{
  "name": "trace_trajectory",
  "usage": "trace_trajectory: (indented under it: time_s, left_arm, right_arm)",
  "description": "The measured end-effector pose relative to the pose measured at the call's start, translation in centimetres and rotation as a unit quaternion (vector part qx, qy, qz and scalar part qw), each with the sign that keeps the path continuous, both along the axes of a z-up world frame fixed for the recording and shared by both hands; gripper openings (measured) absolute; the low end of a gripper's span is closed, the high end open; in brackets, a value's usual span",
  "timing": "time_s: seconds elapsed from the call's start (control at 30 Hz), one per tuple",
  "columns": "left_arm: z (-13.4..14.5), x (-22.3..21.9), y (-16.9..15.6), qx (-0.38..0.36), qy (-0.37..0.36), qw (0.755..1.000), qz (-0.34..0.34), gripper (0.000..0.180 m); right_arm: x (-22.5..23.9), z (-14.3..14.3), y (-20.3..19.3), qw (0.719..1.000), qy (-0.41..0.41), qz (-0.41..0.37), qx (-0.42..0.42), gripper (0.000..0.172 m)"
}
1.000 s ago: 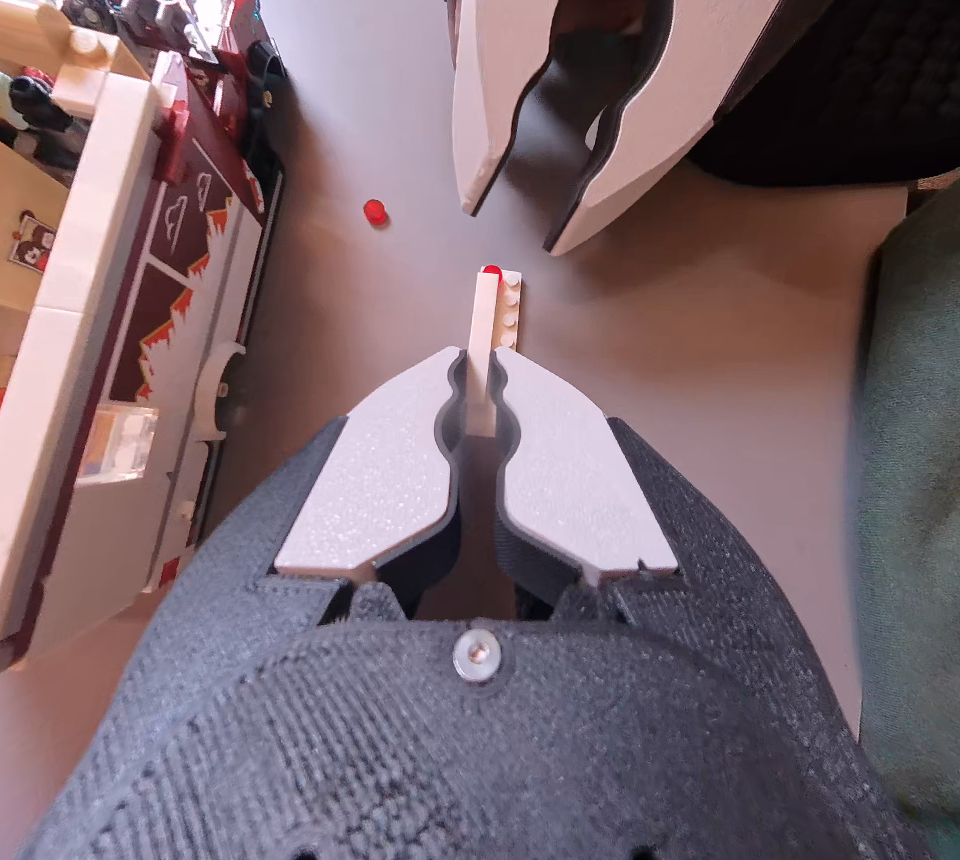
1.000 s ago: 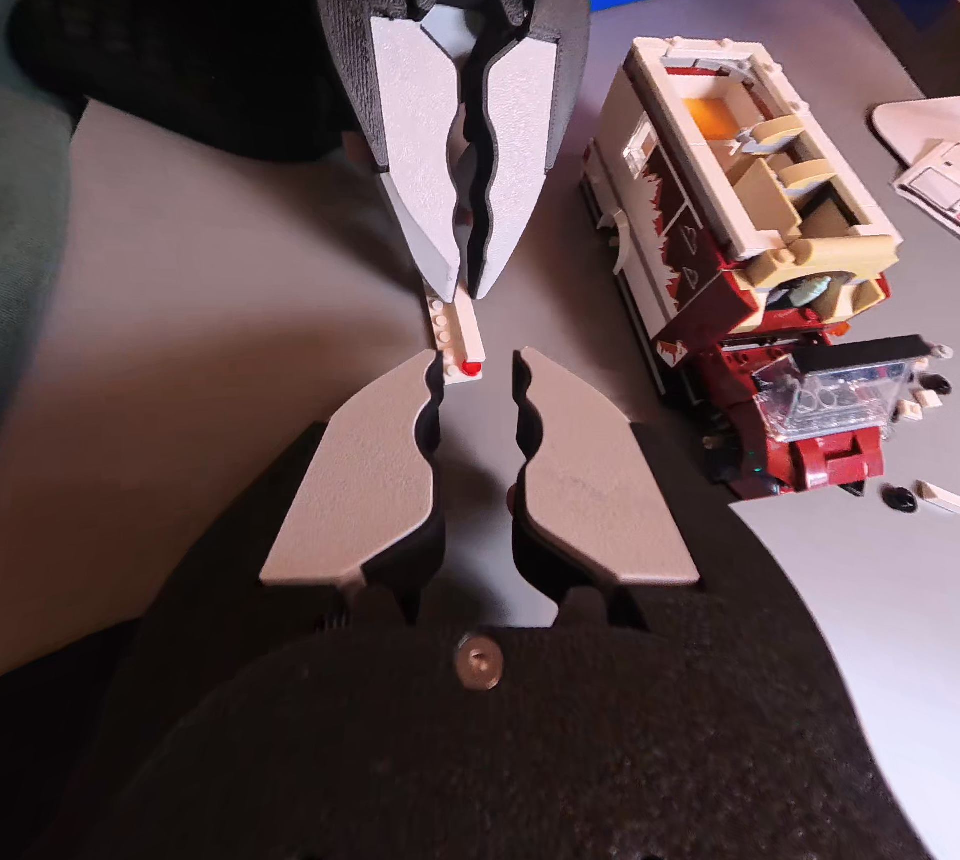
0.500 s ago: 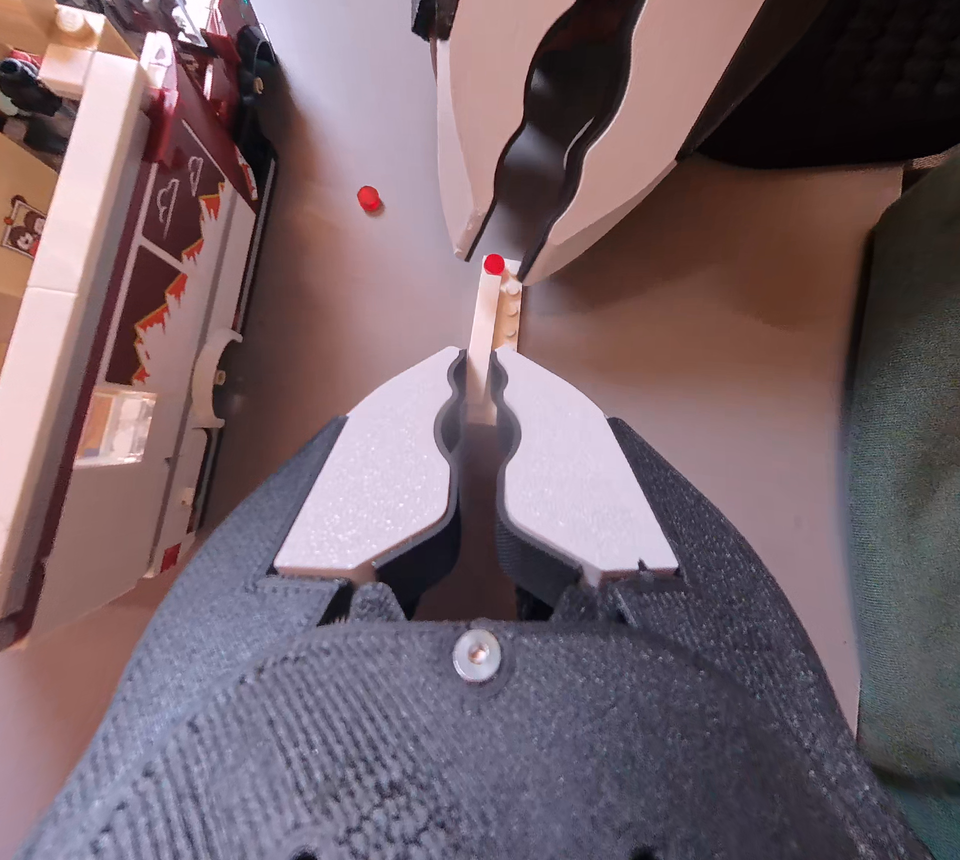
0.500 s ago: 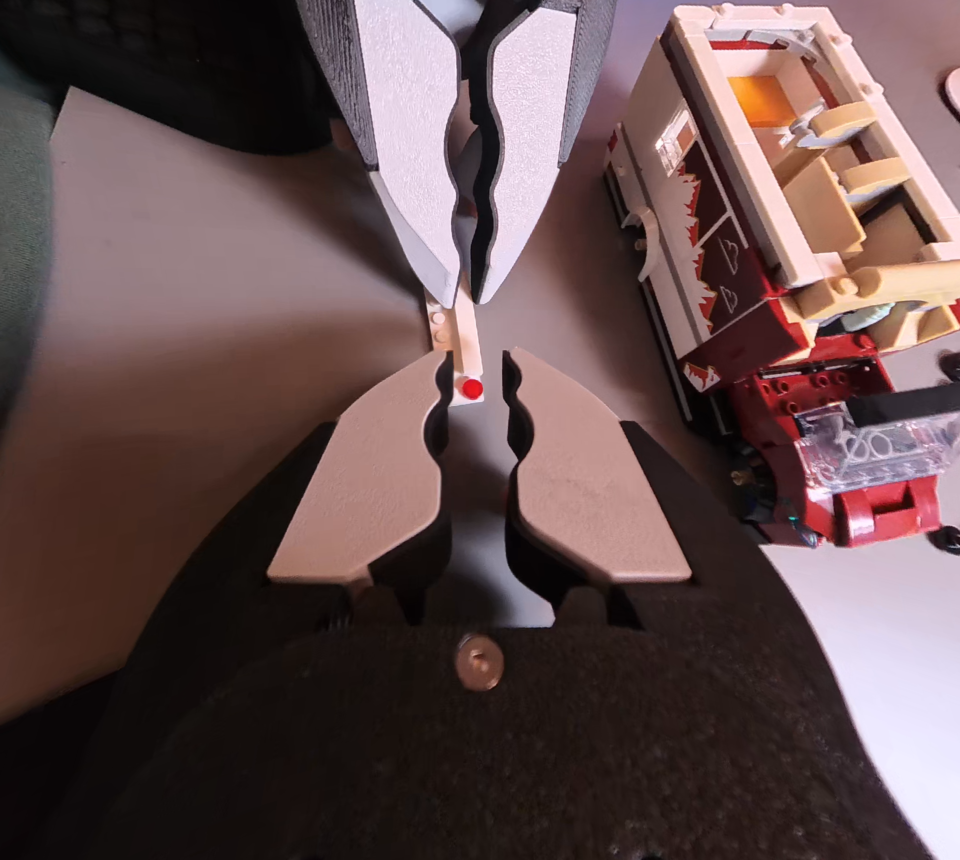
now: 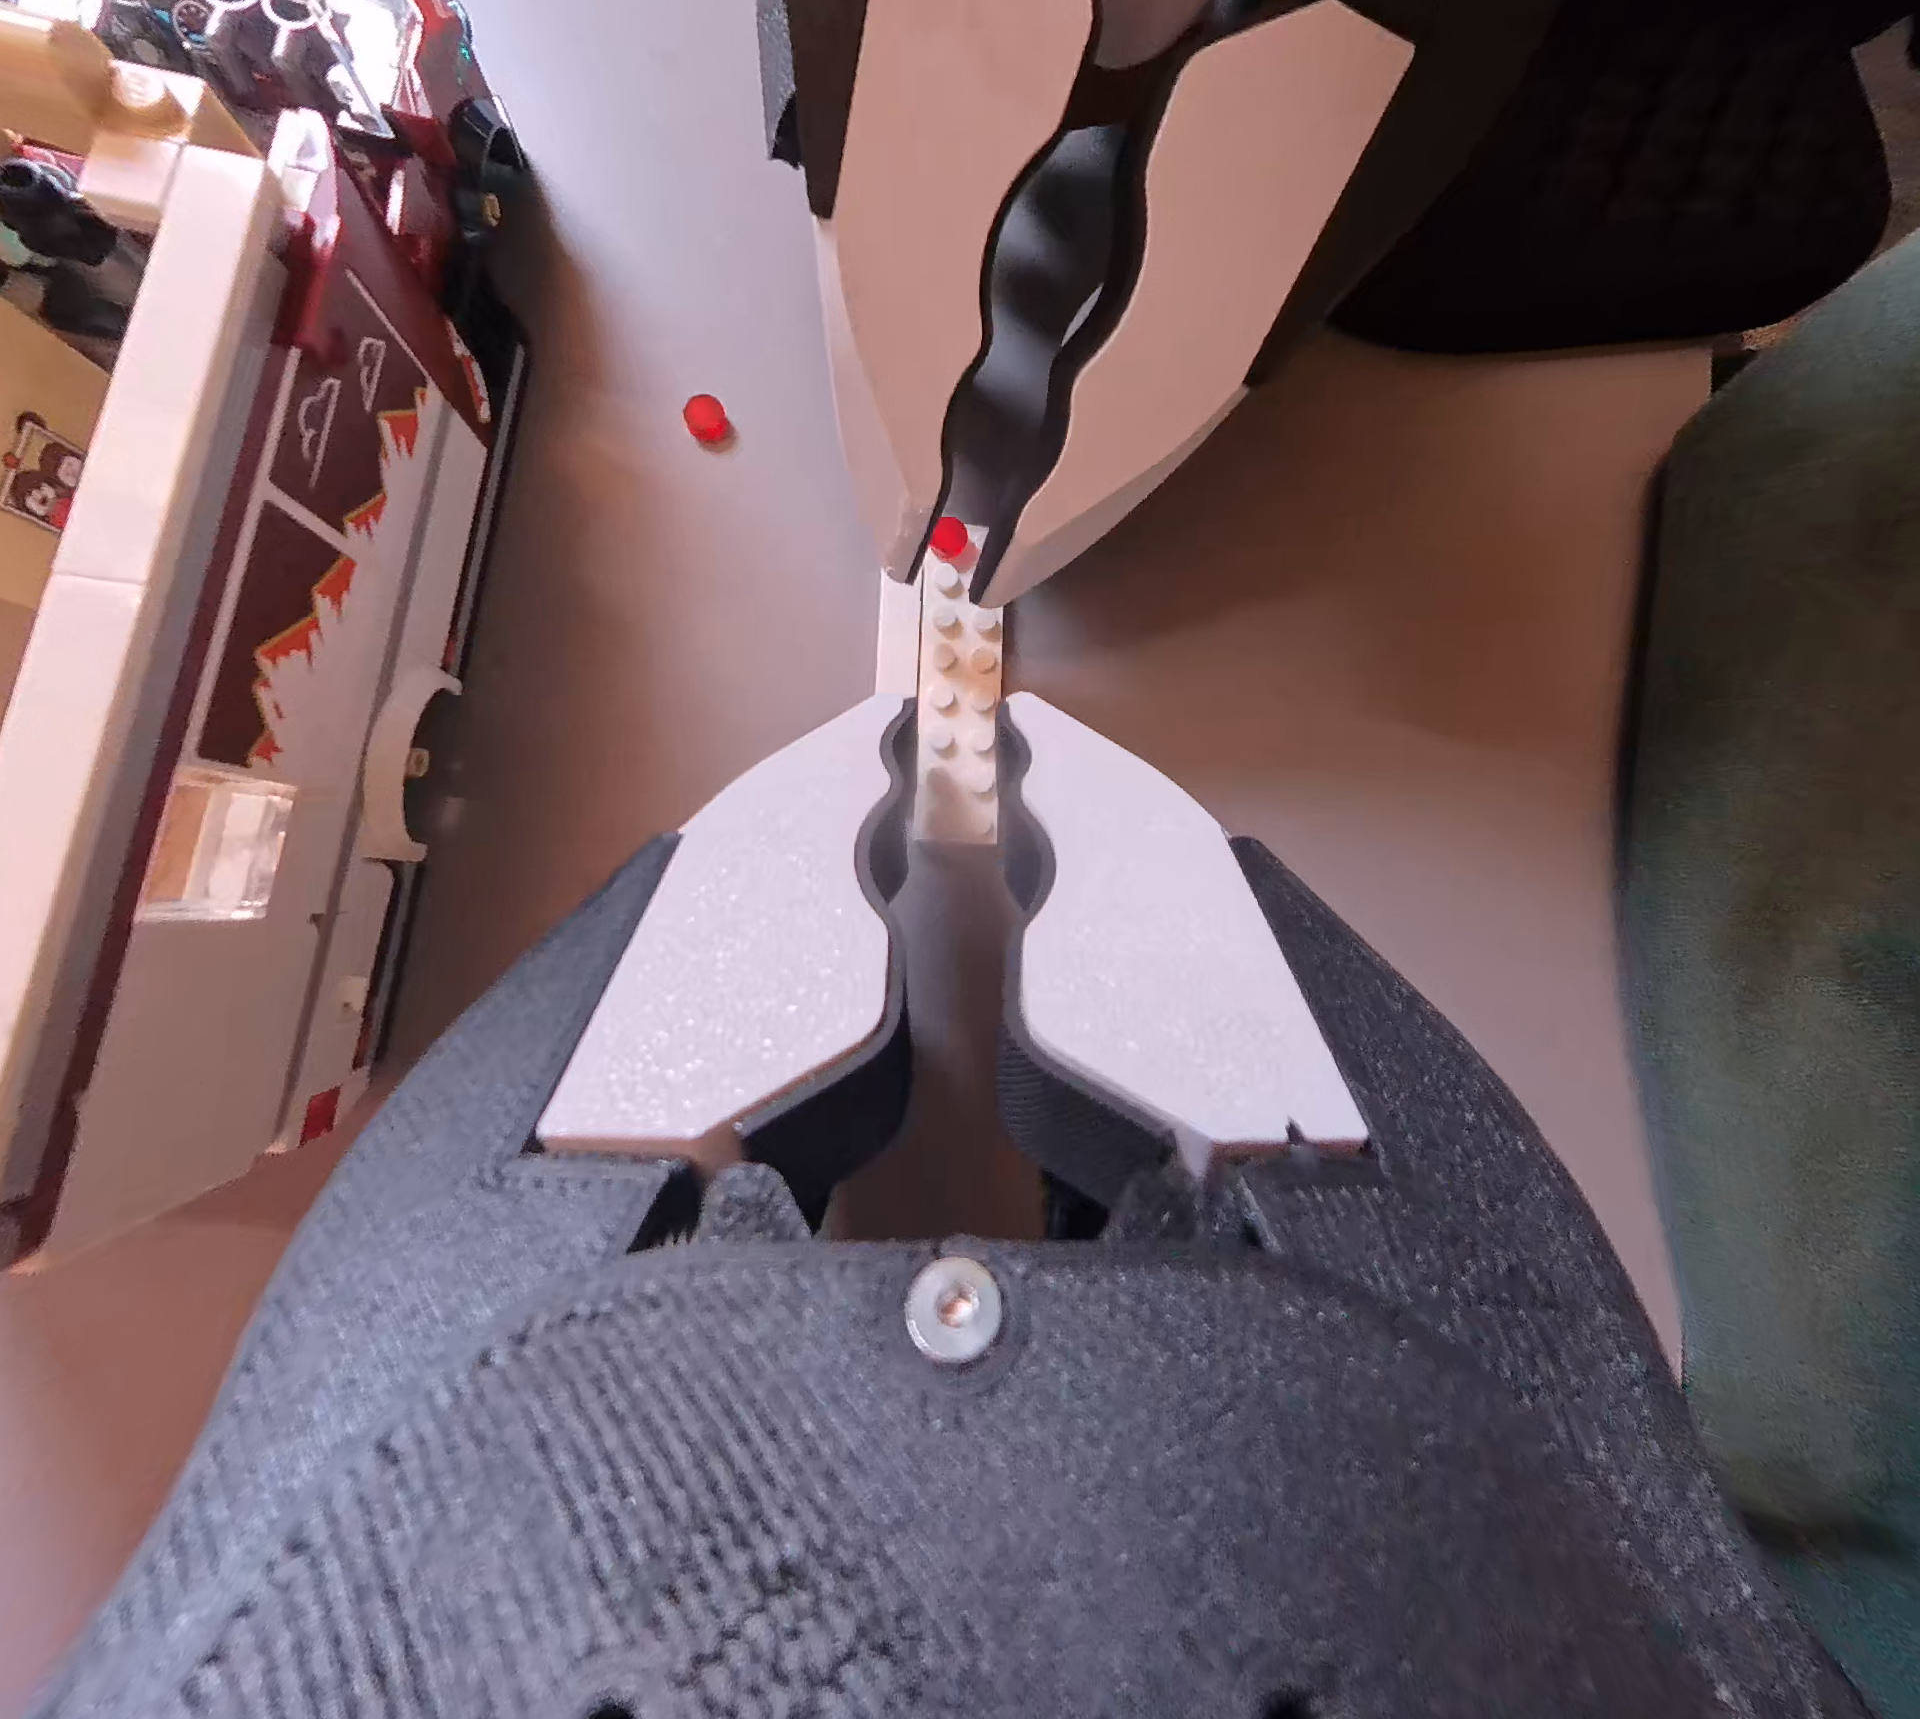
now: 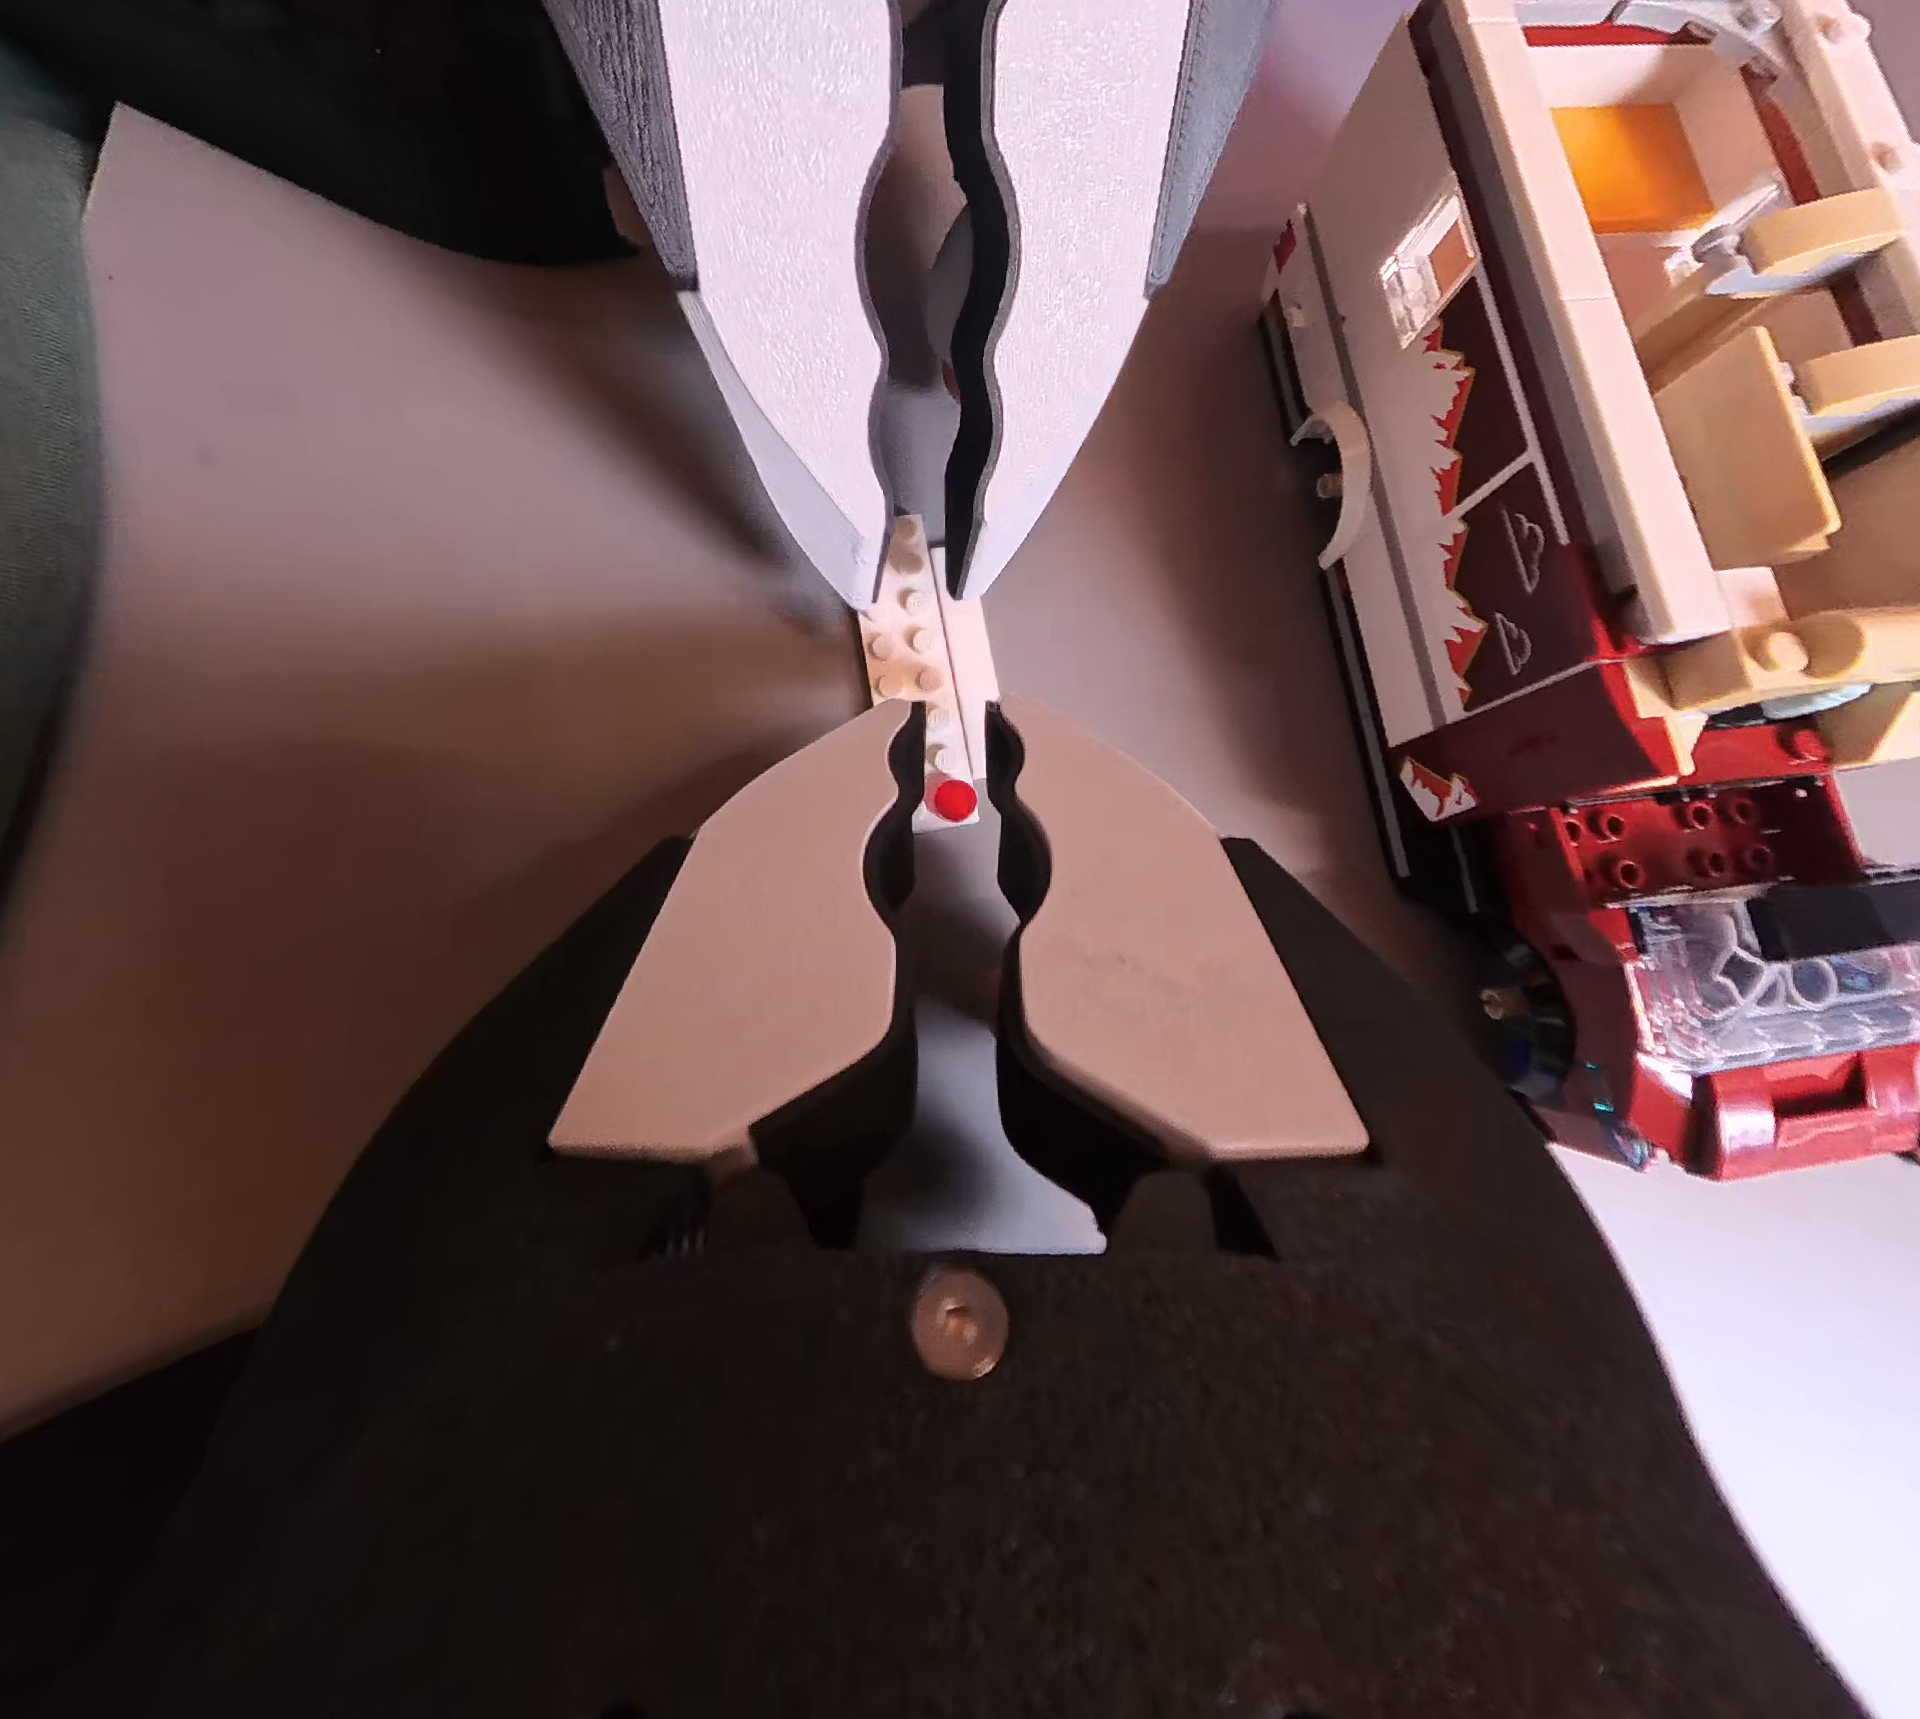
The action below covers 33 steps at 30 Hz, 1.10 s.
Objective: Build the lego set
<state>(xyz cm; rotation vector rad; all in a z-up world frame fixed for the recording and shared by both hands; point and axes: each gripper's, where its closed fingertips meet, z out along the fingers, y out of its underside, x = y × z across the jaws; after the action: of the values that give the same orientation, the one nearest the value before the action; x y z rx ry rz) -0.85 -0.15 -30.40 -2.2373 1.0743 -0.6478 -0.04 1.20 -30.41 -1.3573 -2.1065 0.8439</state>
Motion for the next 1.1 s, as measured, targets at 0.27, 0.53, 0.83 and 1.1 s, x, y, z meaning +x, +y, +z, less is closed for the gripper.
trace_trajectory:
  time_s: [0.27,0.53,0.83,1.1]
  left_arm:
    - [-0.4,-2.0,0.5,0.013,0.021,1.0,0.014,0.017]
    - [-1.0,-2.6,0.5,0.034,0.043,0.999,-0.003,0.017]
    - [-1.2,-1.9,0.7,0.05,0.053,0.997,-0.02,0.02]
    - [-1.0,-1.9,0.9,0.066,0.078,0.995,-0.022,0.008]
  right_arm:
    - [-0.2,-0.3,1.0,0.999,-0.049,-0.001,-0.004,0.01]
    - [0.0,-0.9,1.1,0.993,-0.106,0.048,0.011,0.01]
    - [0.4,-0.4,1.0,0.996,-0.08,0.038,0.003,0.014]
    - [1.2,-0.1,1.2,0.998,-0.062,0.025,-0.005,0.014]
